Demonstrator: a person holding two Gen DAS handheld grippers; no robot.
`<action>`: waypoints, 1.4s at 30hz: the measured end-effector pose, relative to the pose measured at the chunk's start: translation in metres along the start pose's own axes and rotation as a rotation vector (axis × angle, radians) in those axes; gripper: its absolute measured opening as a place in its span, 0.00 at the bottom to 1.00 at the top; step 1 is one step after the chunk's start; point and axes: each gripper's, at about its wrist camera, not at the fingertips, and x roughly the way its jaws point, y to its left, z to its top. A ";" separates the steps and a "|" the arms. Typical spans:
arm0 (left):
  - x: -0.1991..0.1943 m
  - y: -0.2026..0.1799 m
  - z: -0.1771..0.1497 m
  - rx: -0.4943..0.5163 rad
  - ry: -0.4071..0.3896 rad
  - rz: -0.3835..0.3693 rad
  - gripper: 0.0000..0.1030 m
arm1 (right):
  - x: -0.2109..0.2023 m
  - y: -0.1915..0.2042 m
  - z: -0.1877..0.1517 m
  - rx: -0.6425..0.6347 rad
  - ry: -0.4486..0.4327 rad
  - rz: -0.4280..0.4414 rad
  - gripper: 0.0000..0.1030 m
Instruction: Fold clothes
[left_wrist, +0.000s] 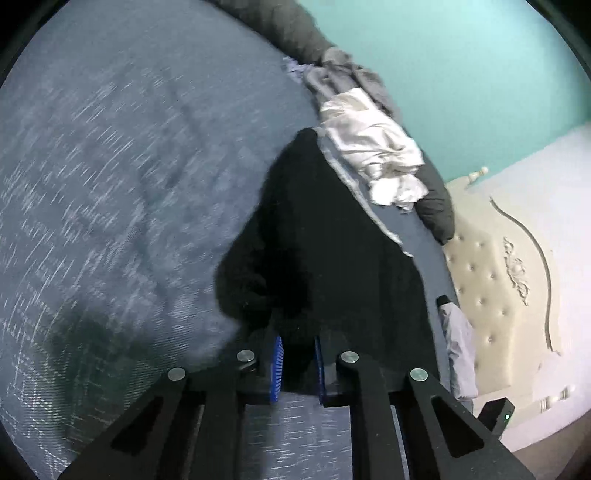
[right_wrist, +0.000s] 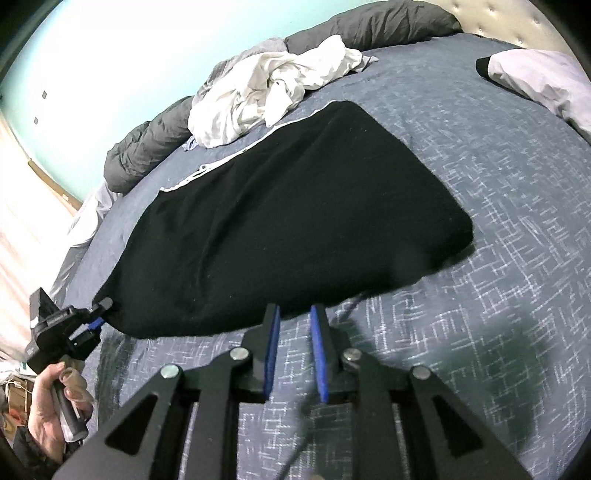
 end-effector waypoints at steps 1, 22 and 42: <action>0.000 -0.008 0.002 0.017 -0.006 -0.009 0.13 | -0.001 -0.001 0.000 0.002 -0.003 0.001 0.16; 0.088 -0.235 0.007 0.346 0.050 -0.147 0.11 | -0.046 -0.070 0.008 0.154 -0.086 0.023 0.16; 0.178 -0.275 -0.075 0.513 0.364 -0.075 0.54 | -0.052 -0.096 0.018 0.243 -0.097 0.058 0.16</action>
